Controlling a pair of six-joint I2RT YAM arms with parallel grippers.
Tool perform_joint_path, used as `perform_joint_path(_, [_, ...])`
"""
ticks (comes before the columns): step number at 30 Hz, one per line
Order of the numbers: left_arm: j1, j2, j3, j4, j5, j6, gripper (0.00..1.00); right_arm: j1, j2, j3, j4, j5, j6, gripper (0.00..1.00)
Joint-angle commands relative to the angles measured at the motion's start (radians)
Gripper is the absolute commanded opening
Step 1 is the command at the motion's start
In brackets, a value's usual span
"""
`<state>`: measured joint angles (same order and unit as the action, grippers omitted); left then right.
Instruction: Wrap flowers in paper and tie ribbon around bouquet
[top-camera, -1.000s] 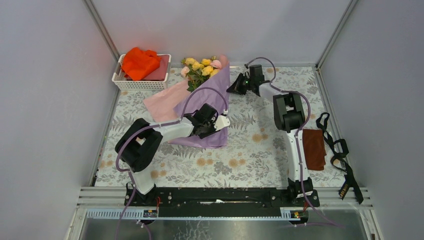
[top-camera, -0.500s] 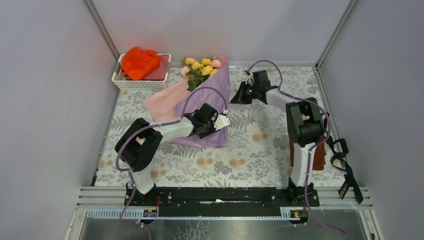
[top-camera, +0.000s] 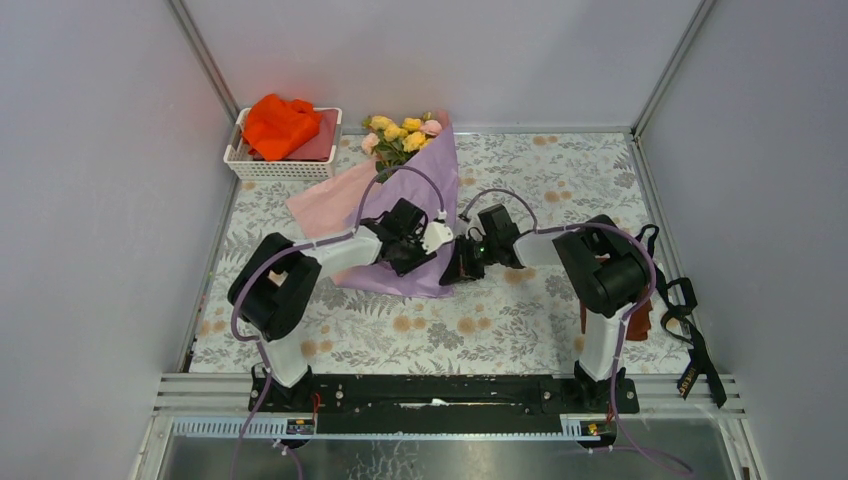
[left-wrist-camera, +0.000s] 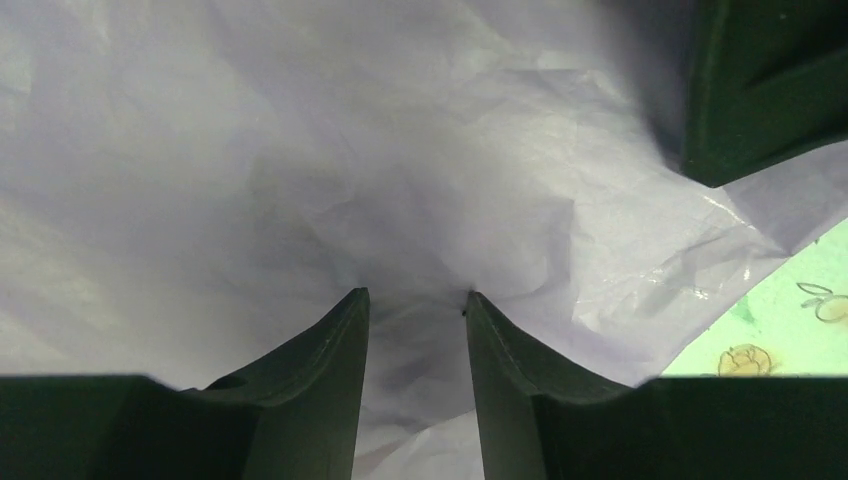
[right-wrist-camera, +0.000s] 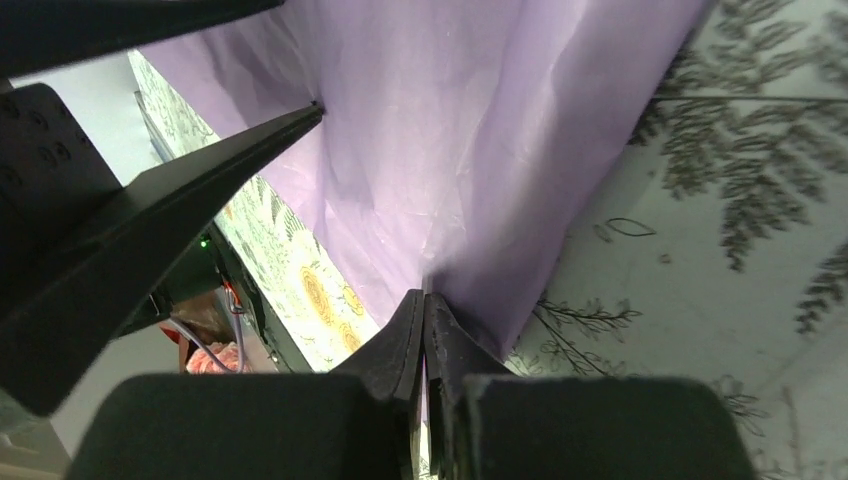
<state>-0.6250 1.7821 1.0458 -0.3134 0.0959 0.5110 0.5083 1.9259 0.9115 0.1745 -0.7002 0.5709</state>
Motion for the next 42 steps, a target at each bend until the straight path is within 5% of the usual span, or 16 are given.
perform_joint_path(1, [0.076,-0.047,0.047,-0.106,0.125,-0.073,0.49,0.03,0.006,-0.049,-0.04,0.091,-0.039,0.04])
perform_joint_path(6, [0.295,-0.142,0.108,-0.179,0.193,-0.255,0.58,0.03,-0.012,-0.056,-0.106,0.175,-0.078,0.04])
perform_joint_path(10, [0.567,-0.163,0.155,-0.293,0.225,-0.45,0.76,0.037,-0.011,-0.055,-0.104,0.196,-0.078,0.04])
perform_joint_path(15, [0.836,-0.142,0.063,-0.296,0.376,-0.652,0.88,0.044,0.005,-0.051,-0.091,0.187,-0.075,0.04])
perform_joint_path(22, [0.853,-0.132,-0.114,-0.215,0.494,-0.725,0.88,0.057,-0.008,-0.045,-0.092,0.206,-0.073,0.04])
perform_joint_path(30, [0.849,-0.236,-0.174,-0.243,0.423,-0.751,0.91,0.104,-0.016,-0.002,-0.097,0.229,-0.068,0.04])
perform_joint_path(34, [0.836,-0.239,-0.22,-0.233,0.547,-0.841,0.95,0.147,0.0,0.063,-0.084,0.226,-0.068,0.04])
perform_joint_path(42, [0.766,-0.279,-0.3,-0.177,0.5,-0.94,0.94,0.168,0.132,0.192,-0.013,0.222,0.006,0.04])
